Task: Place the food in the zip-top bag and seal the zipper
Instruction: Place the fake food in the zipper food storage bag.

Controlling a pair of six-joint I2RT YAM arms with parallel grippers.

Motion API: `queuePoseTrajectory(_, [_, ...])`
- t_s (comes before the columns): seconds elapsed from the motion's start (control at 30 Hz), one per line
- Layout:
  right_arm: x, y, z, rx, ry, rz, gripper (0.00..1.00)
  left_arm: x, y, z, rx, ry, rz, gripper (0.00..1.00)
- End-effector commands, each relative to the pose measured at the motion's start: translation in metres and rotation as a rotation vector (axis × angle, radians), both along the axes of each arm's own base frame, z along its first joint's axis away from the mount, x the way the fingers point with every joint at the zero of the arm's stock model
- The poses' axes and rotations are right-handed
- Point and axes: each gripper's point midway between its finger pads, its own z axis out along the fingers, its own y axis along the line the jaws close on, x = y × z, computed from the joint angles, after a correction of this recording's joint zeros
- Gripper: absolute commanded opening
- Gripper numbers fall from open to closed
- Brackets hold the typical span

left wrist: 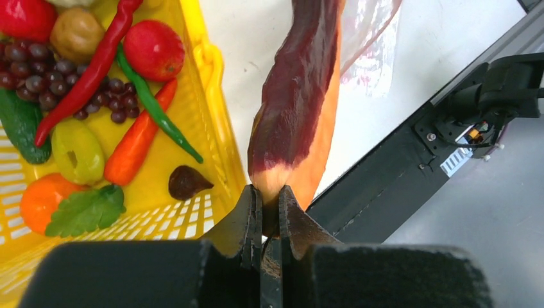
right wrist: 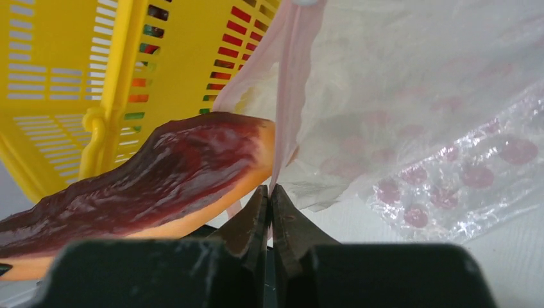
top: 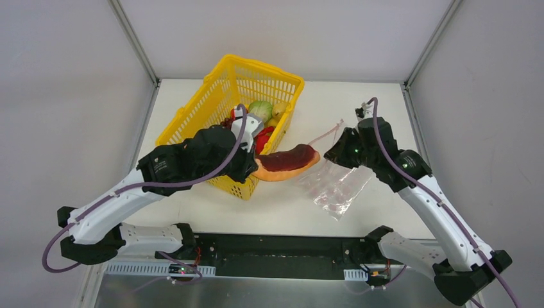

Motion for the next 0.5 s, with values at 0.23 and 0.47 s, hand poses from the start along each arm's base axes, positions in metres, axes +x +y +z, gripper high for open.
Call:
queuePoseTrajectory(0.23, [-0.024, 0.016, 0.044, 0.078, -0.089, 0.205, 0.06, -0.002, -0.051, 0.043, 0.109, -0.098, -0.26, 0.0])
queuePoseTrajectory(0.47, [-0.036, 0.023, 0.063, 0.127, -0.187, 0.31, 0.05, 0.001, -0.062, 0.032, 0.223, -0.074, -0.308, 0.0])
